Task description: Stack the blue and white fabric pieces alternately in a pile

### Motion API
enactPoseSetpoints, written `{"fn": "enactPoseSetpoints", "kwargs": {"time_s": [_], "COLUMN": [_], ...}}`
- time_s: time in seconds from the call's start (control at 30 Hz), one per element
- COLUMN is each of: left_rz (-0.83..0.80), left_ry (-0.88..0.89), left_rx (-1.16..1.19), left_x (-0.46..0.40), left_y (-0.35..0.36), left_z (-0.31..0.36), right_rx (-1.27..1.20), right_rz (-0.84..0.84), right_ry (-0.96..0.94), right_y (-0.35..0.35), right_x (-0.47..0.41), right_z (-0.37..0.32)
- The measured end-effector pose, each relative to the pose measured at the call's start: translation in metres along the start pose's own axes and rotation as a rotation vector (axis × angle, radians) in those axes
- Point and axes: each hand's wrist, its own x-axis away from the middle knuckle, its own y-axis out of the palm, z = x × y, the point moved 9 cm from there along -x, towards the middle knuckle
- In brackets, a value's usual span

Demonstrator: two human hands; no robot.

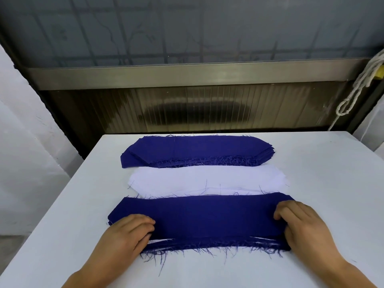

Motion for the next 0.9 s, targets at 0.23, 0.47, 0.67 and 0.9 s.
{"fn": "enactPoseSetpoints", "kwargs": {"time_s": [0.23, 0.47, 0.67, 0.9], "left_rz": [-0.072, -0.113, -0.159, -0.189], "left_ry": [-0.040, -0.144, -0.184, -0.306], "left_rx": [0.086, 0.228, 0.174, 0.058], "left_x": [-0.001, -0.012, -0.063, -0.063], "left_y": [0.003, 0.001, 0.026, 0.047], "left_z": [-0.001, -0.005, 0.010, -0.005], "right_rx": [-0.040, -0.107, -0.268, -0.129], "right_rz": [-0.048, 0.020, -0.158, -0.306], "right_ry": [0.047, 0.085, 0.060, 0.179], "right_y": [0.005, -0.011, 0.022, 0.051], "right_x": [0.004, -0.003, -0.033, -0.028], "right_z": [0.010, 0.009, -0.042, -0.018]}}
